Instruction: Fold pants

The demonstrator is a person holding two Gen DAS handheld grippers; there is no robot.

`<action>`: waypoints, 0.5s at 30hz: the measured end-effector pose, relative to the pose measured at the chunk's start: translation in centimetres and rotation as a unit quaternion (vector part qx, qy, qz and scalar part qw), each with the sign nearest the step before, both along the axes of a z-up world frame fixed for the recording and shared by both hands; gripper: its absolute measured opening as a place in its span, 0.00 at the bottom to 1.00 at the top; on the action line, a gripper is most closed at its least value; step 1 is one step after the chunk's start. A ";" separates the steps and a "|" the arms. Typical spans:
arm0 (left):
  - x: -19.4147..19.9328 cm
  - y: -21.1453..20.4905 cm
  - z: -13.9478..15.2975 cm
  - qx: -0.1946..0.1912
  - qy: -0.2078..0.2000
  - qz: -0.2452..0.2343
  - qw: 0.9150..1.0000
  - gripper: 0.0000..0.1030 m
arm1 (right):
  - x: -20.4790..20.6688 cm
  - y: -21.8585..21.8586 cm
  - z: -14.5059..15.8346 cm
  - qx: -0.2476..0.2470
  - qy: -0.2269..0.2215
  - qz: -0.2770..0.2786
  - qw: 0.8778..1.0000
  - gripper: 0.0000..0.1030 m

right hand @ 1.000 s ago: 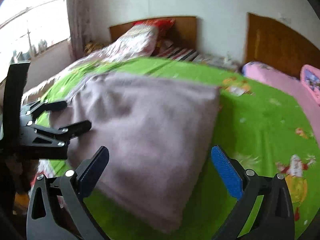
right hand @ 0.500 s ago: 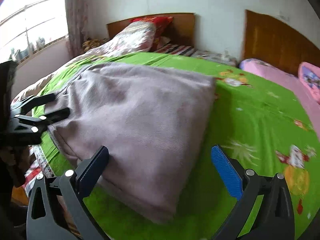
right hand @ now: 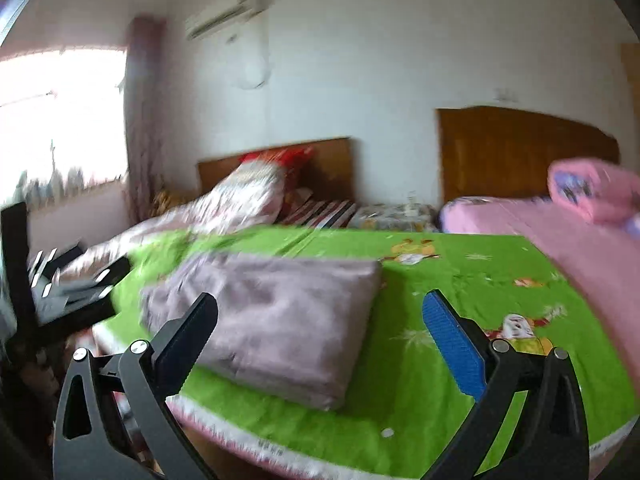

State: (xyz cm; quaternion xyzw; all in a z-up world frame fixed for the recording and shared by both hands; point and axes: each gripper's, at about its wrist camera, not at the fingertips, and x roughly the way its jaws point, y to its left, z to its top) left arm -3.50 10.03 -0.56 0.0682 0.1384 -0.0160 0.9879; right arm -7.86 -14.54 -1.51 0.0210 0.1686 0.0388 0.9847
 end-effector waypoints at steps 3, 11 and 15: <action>0.5 -1.4 -1.3 -0.025 0.053 0.009 0.998 0.99 | 0.4 1.7 -1.6 -0.041 0.033 0.023 0.998 0.96; 0.2 -2.1 -4.4 -0.025 0.111 0.000 0.994 0.98 | 0.6 0.7 -3.0 -0.046 0.057 0.007 0.997 0.96; 0.4 -2.3 -4.8 -0.017 0.113 -0.007 0.993 0.98 | 0.8 0.7 -3.2 -0.044 0.061 0.006 0.997 0.96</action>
